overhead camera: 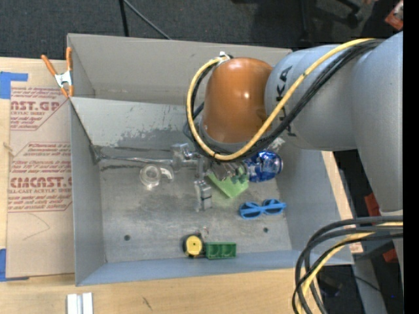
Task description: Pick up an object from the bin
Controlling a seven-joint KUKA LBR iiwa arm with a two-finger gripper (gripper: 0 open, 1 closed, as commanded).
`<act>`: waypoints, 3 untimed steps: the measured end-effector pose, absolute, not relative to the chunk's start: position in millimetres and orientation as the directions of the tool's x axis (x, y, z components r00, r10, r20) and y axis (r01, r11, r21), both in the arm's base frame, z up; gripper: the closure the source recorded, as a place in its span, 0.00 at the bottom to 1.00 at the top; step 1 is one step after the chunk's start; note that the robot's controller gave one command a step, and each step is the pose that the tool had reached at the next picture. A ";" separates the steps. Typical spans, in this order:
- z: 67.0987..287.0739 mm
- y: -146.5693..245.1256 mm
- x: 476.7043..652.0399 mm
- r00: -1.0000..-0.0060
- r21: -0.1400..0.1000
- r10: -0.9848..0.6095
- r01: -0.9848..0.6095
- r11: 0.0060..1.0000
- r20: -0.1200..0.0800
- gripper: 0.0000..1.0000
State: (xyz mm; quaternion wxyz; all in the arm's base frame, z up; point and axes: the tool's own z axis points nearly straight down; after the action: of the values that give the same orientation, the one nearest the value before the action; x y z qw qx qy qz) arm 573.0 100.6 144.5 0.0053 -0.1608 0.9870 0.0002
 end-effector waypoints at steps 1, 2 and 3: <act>69.0 148.2 574.6 -0.864 0.002 -0.503 -0.503 0.864 -0.002 0.00; 145.1 81.0 575.2 -0.871 -0.006 -0.492 -0.492 0.871 -0.008 0.00; 140.5 85.4 572.8 -0.868 0.001 -0.496 -0.496 0.868 -0.003 1.00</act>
Offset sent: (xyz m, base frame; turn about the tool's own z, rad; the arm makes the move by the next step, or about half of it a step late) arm 0.0019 0.0456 -0.0745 -0.2029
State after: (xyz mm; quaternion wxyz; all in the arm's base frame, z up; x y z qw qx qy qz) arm 572.8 85.4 140.5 0.0012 -0.2567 0.9665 0.0007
